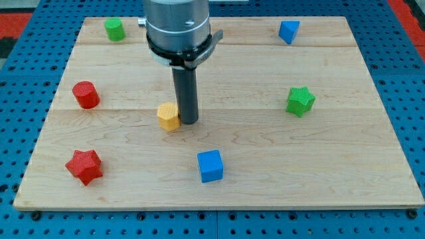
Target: Place the yellow hexagon to the bottom left of the yellow heart
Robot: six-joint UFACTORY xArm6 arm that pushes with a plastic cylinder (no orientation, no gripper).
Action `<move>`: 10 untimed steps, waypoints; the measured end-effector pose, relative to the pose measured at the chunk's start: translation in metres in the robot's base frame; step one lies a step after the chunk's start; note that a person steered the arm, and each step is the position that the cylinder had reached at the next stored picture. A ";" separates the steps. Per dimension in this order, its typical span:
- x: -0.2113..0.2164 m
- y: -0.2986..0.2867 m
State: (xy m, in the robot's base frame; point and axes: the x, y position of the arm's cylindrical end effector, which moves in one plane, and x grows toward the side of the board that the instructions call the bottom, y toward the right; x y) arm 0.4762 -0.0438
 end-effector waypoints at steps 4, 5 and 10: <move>-0.025 -0.028; -0.050 -0.017; -0.103 0.005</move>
State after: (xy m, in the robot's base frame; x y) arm 0.3736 -0.0385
